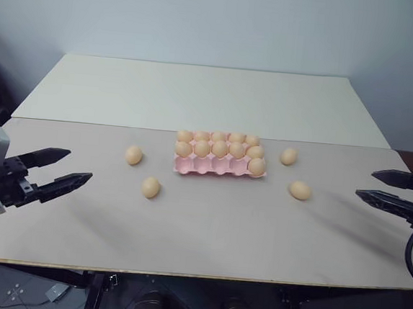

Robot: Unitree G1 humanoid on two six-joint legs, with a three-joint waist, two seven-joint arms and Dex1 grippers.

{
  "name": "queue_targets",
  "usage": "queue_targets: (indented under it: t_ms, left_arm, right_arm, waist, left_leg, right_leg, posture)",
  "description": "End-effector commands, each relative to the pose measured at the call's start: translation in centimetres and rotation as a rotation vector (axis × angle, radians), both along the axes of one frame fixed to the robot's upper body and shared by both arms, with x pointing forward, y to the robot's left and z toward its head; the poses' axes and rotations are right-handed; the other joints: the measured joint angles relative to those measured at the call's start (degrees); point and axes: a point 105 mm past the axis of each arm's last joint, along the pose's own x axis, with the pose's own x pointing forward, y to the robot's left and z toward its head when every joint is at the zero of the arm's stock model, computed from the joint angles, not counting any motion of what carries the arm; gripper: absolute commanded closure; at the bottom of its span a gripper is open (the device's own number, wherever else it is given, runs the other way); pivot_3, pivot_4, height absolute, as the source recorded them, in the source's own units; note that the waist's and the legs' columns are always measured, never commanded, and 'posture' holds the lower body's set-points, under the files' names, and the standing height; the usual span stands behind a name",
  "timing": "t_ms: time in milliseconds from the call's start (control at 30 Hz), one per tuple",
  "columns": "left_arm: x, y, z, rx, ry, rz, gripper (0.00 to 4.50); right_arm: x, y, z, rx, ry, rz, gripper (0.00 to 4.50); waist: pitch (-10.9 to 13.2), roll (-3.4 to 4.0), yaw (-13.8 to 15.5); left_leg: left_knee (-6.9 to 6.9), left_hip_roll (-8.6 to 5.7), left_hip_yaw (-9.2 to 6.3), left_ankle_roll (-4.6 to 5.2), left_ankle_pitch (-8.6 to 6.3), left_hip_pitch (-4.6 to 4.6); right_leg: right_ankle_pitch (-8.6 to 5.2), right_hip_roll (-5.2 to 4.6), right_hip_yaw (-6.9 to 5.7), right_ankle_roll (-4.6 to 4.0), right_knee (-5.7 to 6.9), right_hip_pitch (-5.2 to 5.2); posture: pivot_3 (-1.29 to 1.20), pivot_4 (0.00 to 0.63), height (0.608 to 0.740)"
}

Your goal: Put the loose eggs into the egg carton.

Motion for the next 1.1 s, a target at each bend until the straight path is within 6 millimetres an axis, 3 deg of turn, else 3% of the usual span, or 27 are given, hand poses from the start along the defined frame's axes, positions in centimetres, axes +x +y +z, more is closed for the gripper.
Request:
queue_targets:
  t_ms: [33, 367, 467, 600, 700, 833, 967, 1100]
  left_arm:
    - [-0.2, -0.2, 0.9, -0.009, -0.017, -0.012, 0.1]
    - [-0.3, -0.6, 1.0, -0.006, -0.017, -0.045, 0.1]
    - [0.0, -1.6, 1.3, 0.001, -0.046, -0.072, 0.1]
    - [1.2, -4.5, 1.8, 0.039, -0.101, -0.117, 0.1]
    - [1.7, -7.8, 1.8, -0.005, -0.117, -0.194, 0.1]
    - [1.8, -11.7, -0.2, -0.013, -0.075, -0.274, 0.1]
    - [2.0, -14.2, -2.4, -0.011, -0.058, -0.294, 0.1]
    - [2.0, -16.1, -3.1, -0.037, -0.05, -0.317, 0.1]
  right_arm:
    - [-0.2, 0.2, 1.4, -0.015, -0.051, 0.019, 0.0]
    - [0.0, 0.5, 1.2, -0.015, -0.055, 0.019, 0.0]
    - [0.2, 0.8, 1.1, -0.014, -0.057, 0.016, 0.0]
    - [1.2, 2.1, 0.0, -0.094, -0.112, 0.005, 0.0]
    - [2.1, 3.1, -0.7, -0.111, -0.118, -0.032, 0.0]
    - [3.1, 4.8, -1.0, -0.061, -0.142, -0.089, 0.0]
    - [4.1, 6.4, -1.8, -0.082, -0.113, -0.2, 0.0]
    - [5.2, 6.7, -2.8, -0.08, -0.054, -0.369, 0.0]
  waist:
    - [0.0, 0.0, 0.0]
    - [0.0, 0.0, 0.0]
    - [0.0, 0.0, 0.0]
    - [0.0, -0.01, 0.1]
    - [0.0, 0.0, 0.2]
    - [0.0, 0.0, 0.2]
    - [0.0, 0.0, 0.1]
    - [0.0, 0.0, 0.2]
  left_leg:
    - [0.0, 0.0, 0.0, 0.0, 0.0, 0.0]
    - [0.0, 0.0, 0.0, 0.0, 0.0, 0.0]
    - [0.0, 0.0, 0.0, 0.0, 0.0, 0.0]
    - [0.02, 0.0, -0.02, 0.0, 0.0, 0.0]
    - [0.02, -0.01, -0.03, -0.02, 0.01, -0.02]
    - [0.04, -0.02, -0.05, -0.04, 0.02, -0.08]
    - [0.04, -0.01, -0.06, -0.15, 0.09, -0.07]
    - [0.06, -0.02, -0.08, -0.23, 0.14, -0.06]
  right_leg:
    - [0.0, 0.0, 0.0, 0.0, 0.0, 0.0]
    - [0.0, 0.0, 0.0, 0.0, 0.0, 0.0]
    - [0.0, 0.0, 0.0, 0.0, 0.0, 0.0]
    - [0.0, 0.0, 0.0, 0.01, 0.01, 0.03]
    - [0.01, -0.01, 0.01, 0.01, 0.03, 0.02]
    - [0.02, -0.01, 0.04, 0.02, 0.04, -0.02]
    - [0.02, 0.03, 0.06, 0.02, 0.07, -0.05]
    - [0.02, 0.02, 0.06, 0.01, 0.09, -0.02]
  posture:
    - [0.0, 0.15, 0.74]
    - [0.0, 0.15, 0.74]
    - [0.0, 0.15, 0.74]
    - [0.0, 0.15, 0.74]
    - [0.0, 0.15, 0.74]
    - [0.0, 0.15, 0.74]
    - [0.0, 0.15, 0.74]
    - [0.0, 0.15, 0.74]
